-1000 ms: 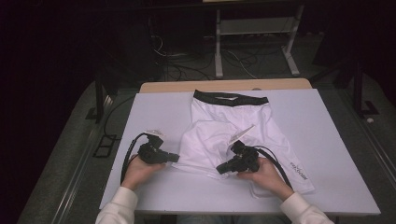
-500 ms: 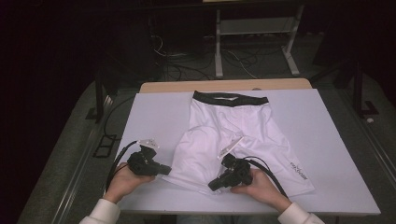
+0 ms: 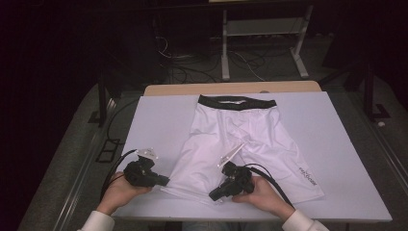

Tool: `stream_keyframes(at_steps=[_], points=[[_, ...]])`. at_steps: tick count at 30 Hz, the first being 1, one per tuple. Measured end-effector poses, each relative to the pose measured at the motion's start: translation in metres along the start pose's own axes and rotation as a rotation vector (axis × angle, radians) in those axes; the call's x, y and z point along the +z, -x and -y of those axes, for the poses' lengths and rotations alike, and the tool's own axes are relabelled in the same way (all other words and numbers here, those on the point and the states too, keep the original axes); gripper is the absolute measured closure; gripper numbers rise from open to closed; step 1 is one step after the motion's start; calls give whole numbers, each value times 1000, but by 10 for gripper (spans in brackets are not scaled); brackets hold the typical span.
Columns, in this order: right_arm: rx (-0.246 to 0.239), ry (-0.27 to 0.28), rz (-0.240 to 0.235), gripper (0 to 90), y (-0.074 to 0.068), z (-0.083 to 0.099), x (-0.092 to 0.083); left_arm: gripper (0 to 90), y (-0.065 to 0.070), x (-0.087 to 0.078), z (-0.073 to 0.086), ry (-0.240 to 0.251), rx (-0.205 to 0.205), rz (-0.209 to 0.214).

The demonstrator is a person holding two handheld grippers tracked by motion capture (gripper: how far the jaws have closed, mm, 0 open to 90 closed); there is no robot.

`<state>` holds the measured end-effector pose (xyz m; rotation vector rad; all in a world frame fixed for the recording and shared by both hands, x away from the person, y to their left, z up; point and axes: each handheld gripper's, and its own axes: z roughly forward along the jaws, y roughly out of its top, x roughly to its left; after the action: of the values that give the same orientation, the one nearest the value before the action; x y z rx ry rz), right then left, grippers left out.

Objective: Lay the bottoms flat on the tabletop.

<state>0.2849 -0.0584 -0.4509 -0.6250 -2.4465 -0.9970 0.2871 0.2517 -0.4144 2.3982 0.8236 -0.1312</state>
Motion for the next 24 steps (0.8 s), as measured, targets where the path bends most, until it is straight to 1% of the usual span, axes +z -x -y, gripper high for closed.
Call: stream_keyframes(at_steps=[2,8,9,11,13,15,18,19,21,22,23,24], points=[[2,-7,-6,863,-1,0,2,887,1,0,3,-6,1,4],[-4,-32,-21,862,-5,0,9,883,0,0,9,2,-4,16],[-3,-41,-33,853,-5,1,10,868,0,0,9,1,-5,18],[-1,-57,-46,810,-6,1,13,801,1,0,10,3,-7,14],[-3,-71,-41,785,-8,2,14,702,2,0,10,15,0,-4],[4,-64,-35,756,-8,2,12,619,3,-1,9,41,3,-6],[-8,-40,-23,714,-9,2,5,502,3,-2,6,83,-2,-11],[-10,-33,-12,687,-10,2,2,468,3,-3,5,99,-2,-8],[-30,-15,29,642,-11,2,-4,406,4,-4,2,125,8,-11],[-45,-1,49,616,-11,1,-7,377,4,-4,0,139,11,-14],[-43,11,66,591,-11,1,-12,352,4,-4,-2,152,11,-14],[-53,29,87,563,-11,0,-16,326,4,-4,-5,162,17,-14]])
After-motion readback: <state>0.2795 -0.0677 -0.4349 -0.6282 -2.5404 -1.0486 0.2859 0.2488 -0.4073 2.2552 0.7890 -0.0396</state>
